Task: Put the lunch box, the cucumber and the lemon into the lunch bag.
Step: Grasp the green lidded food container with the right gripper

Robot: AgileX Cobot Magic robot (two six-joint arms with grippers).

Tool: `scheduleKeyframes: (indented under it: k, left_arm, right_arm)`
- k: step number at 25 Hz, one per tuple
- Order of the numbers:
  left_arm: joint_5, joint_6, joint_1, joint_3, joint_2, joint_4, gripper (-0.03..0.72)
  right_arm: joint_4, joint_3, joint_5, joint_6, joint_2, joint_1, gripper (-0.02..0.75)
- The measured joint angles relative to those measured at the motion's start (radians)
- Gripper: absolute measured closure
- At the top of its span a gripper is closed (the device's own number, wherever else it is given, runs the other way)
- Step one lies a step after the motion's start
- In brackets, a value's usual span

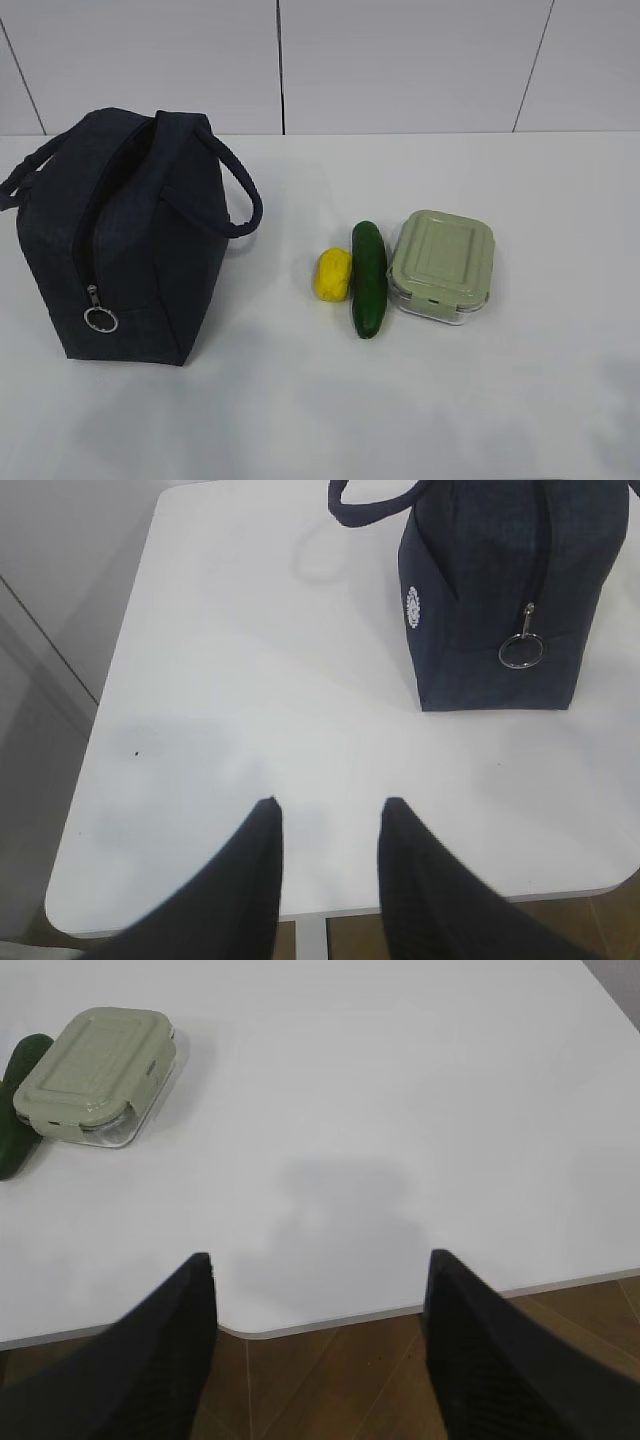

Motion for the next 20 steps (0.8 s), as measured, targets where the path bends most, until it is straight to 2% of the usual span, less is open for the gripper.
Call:
scheduleKeyframes:
  k: [13, 20]
  left_arm:
    - [0.0, 0.0, 0.0, 0.0, 0.0, 0.0, 0.453]
    - [0.0, 0.0, 0.0, 0.0, 0.0, 0.0, 0.453]
  right_arm:
    - [0.039, -0.019, -0.045, 0.0, 0.0, 0.0, 0.251]
    - [0.055, -0.04, -0.118, 0.0, 0.198, 0.0, 0.251]
